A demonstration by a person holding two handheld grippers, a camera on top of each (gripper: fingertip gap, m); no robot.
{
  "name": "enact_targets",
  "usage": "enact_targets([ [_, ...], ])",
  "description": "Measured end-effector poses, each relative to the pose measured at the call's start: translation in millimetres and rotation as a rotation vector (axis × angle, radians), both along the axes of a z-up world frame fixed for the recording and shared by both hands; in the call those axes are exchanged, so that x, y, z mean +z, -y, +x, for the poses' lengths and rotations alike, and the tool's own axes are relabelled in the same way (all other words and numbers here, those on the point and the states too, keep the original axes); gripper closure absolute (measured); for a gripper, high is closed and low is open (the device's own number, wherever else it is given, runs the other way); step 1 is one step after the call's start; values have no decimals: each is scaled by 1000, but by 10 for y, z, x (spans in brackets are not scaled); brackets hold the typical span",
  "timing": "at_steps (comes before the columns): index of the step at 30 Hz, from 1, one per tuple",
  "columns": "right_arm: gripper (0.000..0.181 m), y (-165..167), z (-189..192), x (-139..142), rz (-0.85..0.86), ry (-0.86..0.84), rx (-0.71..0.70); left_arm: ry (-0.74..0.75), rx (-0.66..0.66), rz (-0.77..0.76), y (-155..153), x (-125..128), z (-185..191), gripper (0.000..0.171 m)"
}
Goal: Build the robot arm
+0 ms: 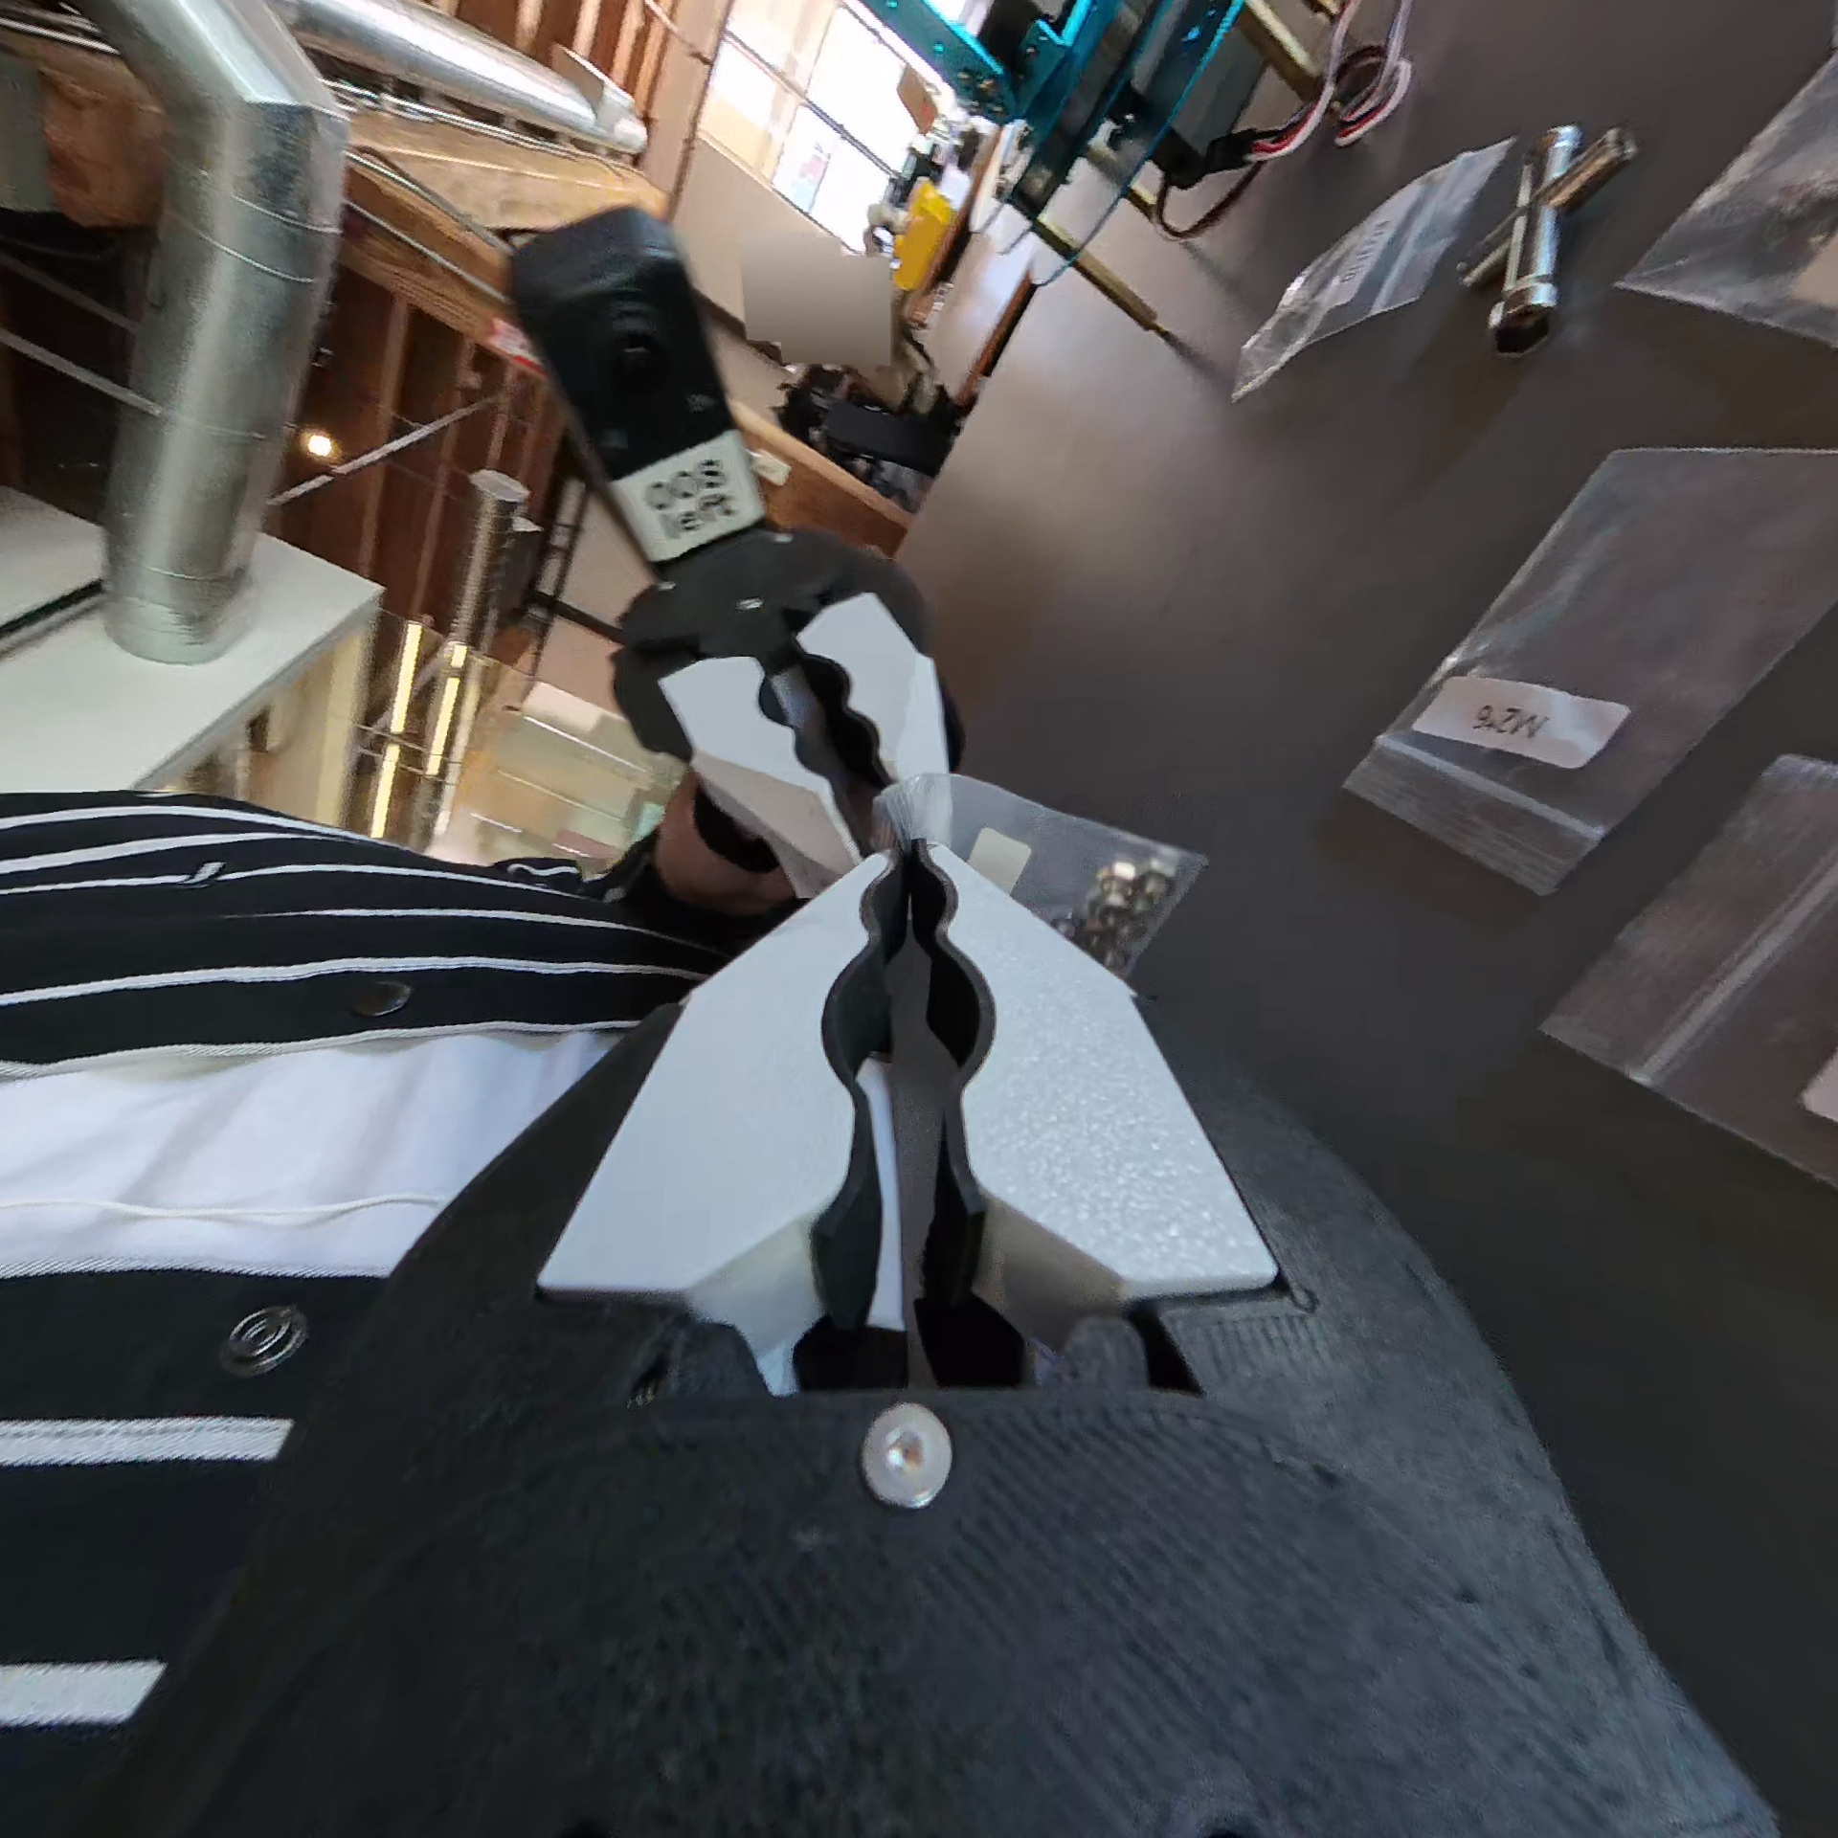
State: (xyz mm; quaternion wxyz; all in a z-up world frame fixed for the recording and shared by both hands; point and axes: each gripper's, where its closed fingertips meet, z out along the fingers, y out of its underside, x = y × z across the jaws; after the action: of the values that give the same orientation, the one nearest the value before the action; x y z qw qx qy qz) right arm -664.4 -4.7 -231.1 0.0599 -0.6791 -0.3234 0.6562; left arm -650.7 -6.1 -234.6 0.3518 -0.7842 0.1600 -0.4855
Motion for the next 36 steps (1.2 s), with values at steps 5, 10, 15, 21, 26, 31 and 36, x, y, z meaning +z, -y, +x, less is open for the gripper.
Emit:
enact_targets([
  [5, 181, 48, 14, -12, 50, 3, 19, 147, -38, -86, 63, 2, 8, 168],
  [10, 181, 80, 33, 7, 129, 5, 38, 262, -68, -161, 89, 28, 21, 168],
  [15, 181, 101, 23, -13, 187, 21, 39, 321, -75, -213, 103, 18, 9, 167],
  [21, 181, 96, 5, -46, 226, 55, 29, 312, -26, -220, 87, -11, -33, 170],
  [26, 181, 129, -30, -146, 261, 139, 29, 150, 6, -166, 120, -114, -73, 171],
  [31, 181, -3, -88, -284, 242, 234, -53, -81, 61, -113, -1, -258, -141, 171],
  [36, 181, -129, -96, -357, 225, 260, -189, -292, 138, -40, -141, -339, -175, 171],
])
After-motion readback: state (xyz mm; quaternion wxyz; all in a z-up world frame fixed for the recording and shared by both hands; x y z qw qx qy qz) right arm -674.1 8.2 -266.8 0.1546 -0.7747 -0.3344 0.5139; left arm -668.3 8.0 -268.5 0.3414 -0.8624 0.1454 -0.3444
